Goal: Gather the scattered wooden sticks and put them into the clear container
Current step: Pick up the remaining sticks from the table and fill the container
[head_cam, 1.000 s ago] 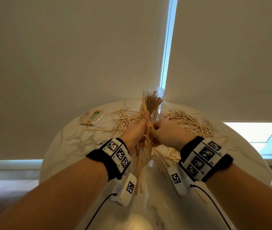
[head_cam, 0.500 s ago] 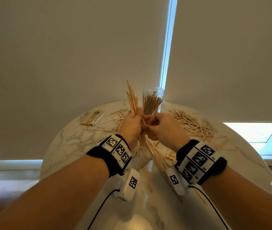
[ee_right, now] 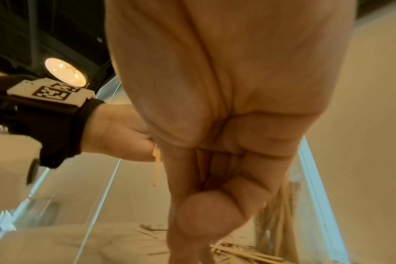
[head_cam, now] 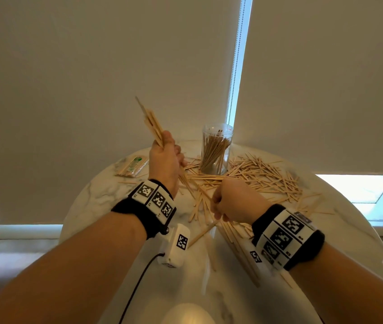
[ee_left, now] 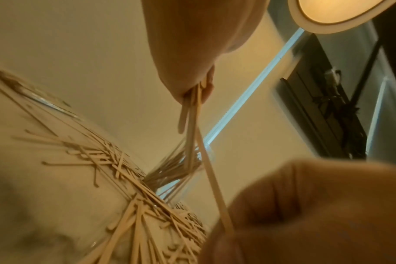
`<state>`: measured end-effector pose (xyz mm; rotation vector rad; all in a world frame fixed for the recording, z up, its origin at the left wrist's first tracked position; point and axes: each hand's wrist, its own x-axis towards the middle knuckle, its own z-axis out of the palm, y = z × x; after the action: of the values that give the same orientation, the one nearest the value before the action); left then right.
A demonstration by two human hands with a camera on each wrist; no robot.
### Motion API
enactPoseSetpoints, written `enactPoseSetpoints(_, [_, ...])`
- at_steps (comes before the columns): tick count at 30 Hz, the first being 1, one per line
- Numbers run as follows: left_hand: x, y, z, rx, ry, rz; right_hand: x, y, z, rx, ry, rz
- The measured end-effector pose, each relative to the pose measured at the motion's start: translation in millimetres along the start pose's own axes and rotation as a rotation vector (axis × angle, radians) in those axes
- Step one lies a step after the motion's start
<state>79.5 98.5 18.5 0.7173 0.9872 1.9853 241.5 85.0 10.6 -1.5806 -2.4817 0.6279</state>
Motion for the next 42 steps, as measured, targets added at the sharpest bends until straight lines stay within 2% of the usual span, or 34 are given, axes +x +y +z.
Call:
enactPoseSetpoints(2, [7, 3, -6, 0.038, 0.065, 0.003, 2, 8, -6, -0.046, 0.033, 0.039])
enactPoseSetpoints(4, [5, 3, -10, 0.088, 0.057, -0.009, 4, 12, -12, 0.019, 0.129, 0.040])
enactPoseSetpoints(6, [-5, -3, -10, 0.206, -0.035, -0.016, 5, 7, -18, 0.222, 0.240, -0.007])
enactPoseSetpoints(8, [-18, -11, -5, 0.325, -0.190, -0.024, 5, -4, -22, 0.362, 0.331, -0.083])
enactPoseSetpoints(10, [-27, -18, 4, 0.357, -0.330, -0.046, 6, -15, -24, 0.351, 0.407, -0.154])
enactPoseSetpoints(11, [-29, -19, 9, 0.350, -0.349, -0.068, 6, -19, -24, 0.301, 0.426, -0.180])
enactPoseSetpoints(15, [-17, -13, 16, 0.261, -0.222, -0.135, 4, -19, -21, 0.246, 0.338, -0.255])
enactPoseSetpoints(18, [-3, -4, 15, 0.110, -0.216, -0.135, 6, -9, -15, 0.268, 0.308, -0.196])
enactPoseSetpoints(20, [6, 0, 17, -0.028, -0.204, -0.143, 10, -5, -11, 0.218, 0.185, -0.131])
enactPoseSetpoints(22, [14, 1, 19, -0.112, -0.191, -0.138, 16, -4, -6, 0.336, 0.088, -0.138])
enactPoseSetpoints(24, [21, -2, 19, -0.127, -0.200, -0.131, 24, -5, -4, 0.491, 0.099, -0.161])
enactPoseSetpoints(26, [24, -10, 20, -0.117, -0.225, -0.152, 31, -6, -4, 0.522, 0.141, -0.190])
enactPoseSetpoints(29, [29, -20, 16, -0.078, -0.288, -0.205, 40, -3, -9, 0.366, 0.047, -0.207])
enactPoseSetpoints(31, [37, -21, 10, 0.043, -0.369, -0.225, 42, 4, -22, 0.277, 0.002, -0.181])
enactPoseSetpoints(33, [44, -19, 5, 0.162, -0.480, -0.297, 44, 15, -38, 0.366, 0.117, -0.171])
enactPoseSetpoints(36, [44, -18, -1, 0.213, -0.679, -0.436, 49, 28, -59, 0.685, 0.390, -0.187])
enactPoseSetpoints(38, [40, -19, 0, 0.271, -0.835, -0.500, 52, 33, -66, 0.800, 0.534, -0.219])
enactPoseSetpoints(40, [35, -21, 6, 0.438, -0.992, -0.518, 52, 34, -71, 0.806, 0.662, -0.240])
enactPoseSetpoints(42, [29, -23, 13, 0.632, -1.090, -0.508, 51, 31, -72, 0.686, 0.717, -0.226])
